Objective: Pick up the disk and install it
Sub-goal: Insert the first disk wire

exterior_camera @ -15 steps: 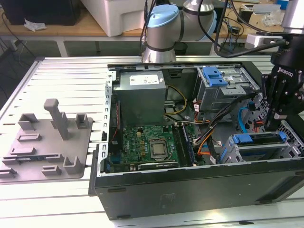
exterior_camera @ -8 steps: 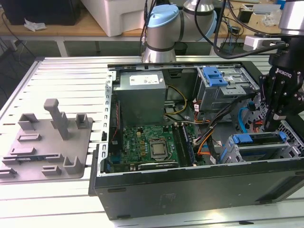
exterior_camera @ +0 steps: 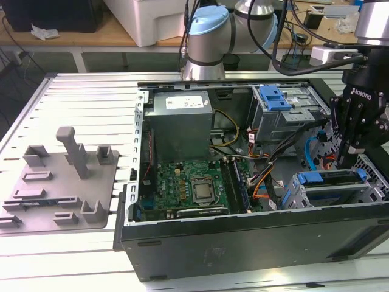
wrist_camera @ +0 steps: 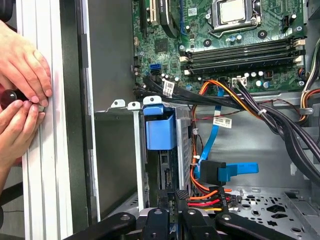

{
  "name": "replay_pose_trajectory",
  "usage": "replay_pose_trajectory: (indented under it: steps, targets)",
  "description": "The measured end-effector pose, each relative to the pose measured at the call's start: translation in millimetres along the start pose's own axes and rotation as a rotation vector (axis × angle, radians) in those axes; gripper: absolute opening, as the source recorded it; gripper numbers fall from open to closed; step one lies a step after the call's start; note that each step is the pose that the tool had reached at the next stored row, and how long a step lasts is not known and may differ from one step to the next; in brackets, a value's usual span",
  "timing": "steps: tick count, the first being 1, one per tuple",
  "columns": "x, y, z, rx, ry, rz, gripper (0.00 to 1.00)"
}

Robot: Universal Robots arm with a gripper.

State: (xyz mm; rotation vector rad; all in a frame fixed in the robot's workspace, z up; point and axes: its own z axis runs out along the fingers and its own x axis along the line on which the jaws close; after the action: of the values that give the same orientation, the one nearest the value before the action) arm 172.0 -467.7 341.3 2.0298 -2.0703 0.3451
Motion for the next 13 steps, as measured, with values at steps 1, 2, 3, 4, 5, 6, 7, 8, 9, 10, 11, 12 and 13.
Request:
replay_pose_trajectory:
  steps: [1, 2, 3, 4, 5, 6, 7, 8, 9, 10, 11, 12, 13]
  targets:
    - [0.0, 0.0, 0.0, 0.0003, 0.0000, -0.001, 0.16]
    - [0.0, 0.0, 0.0, 0.0006, 0.0000, -0.002, 0.16]
    - [0.0, 0.0, 0.0, 0.0008, -0.0001, -0.003, 0.16]
    - [0.1, 0.0, 0.1, 0.0010, -0.0002, -0.003, 0.16]
    - [0.1, 0.0, 0.1, 0.0011, -0.0001, -0.003, 0.16]
    - [0.2, 0.0, 0.1, 0.0012, 0.0000, -0.004, 0.16]
    - [0.2, 0.0, 0.1, 0.0014, -0.0001, -0.004, 0.16]
    - [0.3, 0.0, 0.1, 0.0016, -0.0001, -0.005, 0.16]
    - [0.4, 0.0, 0.2, 0.0017, -0.0001, -0.005, 0.16]
    - [0.5, -0.1, 0.2, 0.0018, -0.0002, -0.005, 0.16]
    - [0.7, -0.2, 0.3, 0.0020, -0.0001, -0.006, 0.16]
    - [0.9, -0.5, 0.3, 0.0022, -0.0001, -0.007, 0.16]
    - [1.1, -0.6, 0.4, 0.0023, -0.0001, -0.007, 0.16]
